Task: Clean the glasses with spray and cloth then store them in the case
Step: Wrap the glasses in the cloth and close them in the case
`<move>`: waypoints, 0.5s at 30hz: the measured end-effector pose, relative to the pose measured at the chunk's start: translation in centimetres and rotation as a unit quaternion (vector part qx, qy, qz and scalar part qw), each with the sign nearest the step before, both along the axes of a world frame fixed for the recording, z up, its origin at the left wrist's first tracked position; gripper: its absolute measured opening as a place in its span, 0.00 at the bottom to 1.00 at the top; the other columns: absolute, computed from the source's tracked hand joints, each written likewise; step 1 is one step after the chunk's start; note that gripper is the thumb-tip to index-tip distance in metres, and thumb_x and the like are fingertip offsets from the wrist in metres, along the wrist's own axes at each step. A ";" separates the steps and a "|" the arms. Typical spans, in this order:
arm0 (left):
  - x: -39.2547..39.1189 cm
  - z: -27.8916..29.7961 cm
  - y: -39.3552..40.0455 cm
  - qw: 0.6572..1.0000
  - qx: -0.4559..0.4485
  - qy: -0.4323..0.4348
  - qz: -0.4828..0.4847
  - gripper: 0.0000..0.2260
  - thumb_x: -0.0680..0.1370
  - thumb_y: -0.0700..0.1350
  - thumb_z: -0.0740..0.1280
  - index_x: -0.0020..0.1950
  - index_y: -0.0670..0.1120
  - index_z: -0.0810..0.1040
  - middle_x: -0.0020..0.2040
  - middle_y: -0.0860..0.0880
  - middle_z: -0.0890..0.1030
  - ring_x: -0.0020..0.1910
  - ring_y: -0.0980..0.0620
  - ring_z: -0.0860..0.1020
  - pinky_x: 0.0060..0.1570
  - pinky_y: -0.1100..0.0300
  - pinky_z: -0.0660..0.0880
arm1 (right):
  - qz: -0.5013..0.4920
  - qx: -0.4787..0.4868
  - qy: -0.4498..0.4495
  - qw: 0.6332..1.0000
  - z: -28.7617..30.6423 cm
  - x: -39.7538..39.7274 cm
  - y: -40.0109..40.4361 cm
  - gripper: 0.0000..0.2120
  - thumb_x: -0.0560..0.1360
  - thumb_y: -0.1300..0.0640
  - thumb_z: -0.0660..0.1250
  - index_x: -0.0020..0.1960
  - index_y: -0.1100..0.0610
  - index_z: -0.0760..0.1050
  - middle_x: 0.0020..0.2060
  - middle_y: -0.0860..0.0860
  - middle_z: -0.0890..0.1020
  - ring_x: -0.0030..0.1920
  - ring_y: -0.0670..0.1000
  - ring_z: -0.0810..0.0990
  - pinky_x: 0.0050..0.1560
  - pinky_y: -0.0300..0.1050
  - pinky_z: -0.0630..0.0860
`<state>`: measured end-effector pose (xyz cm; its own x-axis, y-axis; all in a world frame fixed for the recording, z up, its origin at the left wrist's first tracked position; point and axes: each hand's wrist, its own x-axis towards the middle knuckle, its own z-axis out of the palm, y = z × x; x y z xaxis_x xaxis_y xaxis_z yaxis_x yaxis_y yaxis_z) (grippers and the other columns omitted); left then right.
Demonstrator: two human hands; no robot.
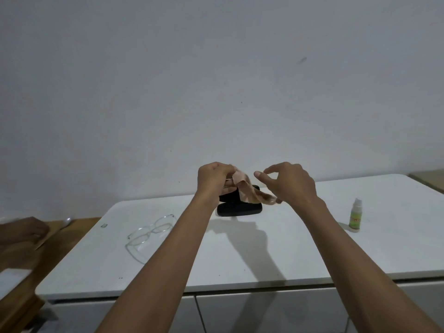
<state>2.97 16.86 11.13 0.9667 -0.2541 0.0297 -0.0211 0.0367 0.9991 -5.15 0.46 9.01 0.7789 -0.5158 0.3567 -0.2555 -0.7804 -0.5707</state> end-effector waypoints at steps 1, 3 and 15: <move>0.0 0.1 -0.1 1.000 -0.002 0.007 0.000 0.03 0.75 0.36 0.70 0.47 0.39 0.82 0.39 0.43 0.86 0.34 0.49 0.85 0.38 0.58 0.83 | 0.011 -0.010 -0.011 1.000 0.5 0.0 0.0 0.20 0.73 0.31 0.68 0.55 0.44 0.83 0.35 0.44 0.84 0.43 0.50 0.85 0.41 0.43 0.75; 0.0 0.3 -0.1 1.000 -0.006 0.015 -0.007 0.05 0.75 0.36 0.70 0.50 0.38 0.82 0.39 0.42 0.86 0.34 0.48 0.86 0.38 0.56 0.84 | 0.082 0.024 -0.042 0.995 1.4 0.1 0.2 0.17 0.71 0.36 0.74 0.54 0.45 0.84 0.42 0.44 0.87 0.44 0.49 0.85 0.42 0.44 0.76; 0.4 0.6 1.1 0.997 -0.046 0.059 -0.015 0.04 0.75 0.36 0.71 0.49 0.38 0.83 0.39 0.42 0.84 0.35 0.46 0.86 0.44 0.55 0.85 | 0.175 -0.034 -0.140 0.974 0.2 2.6 3.0 0.06 0.75 0.56 0.71 0.46 0.48 0.86 0.40 0.43 0.88 0.39 0.45 0.84 0.43 0.44 0.80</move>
<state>3.35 17.99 11.76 0.9567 -0.2850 -0.0591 0.0987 0.1265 0.9870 -2.55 3.51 9.22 0.7703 -0.2043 0.6040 0.1911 -0.8298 -0.5244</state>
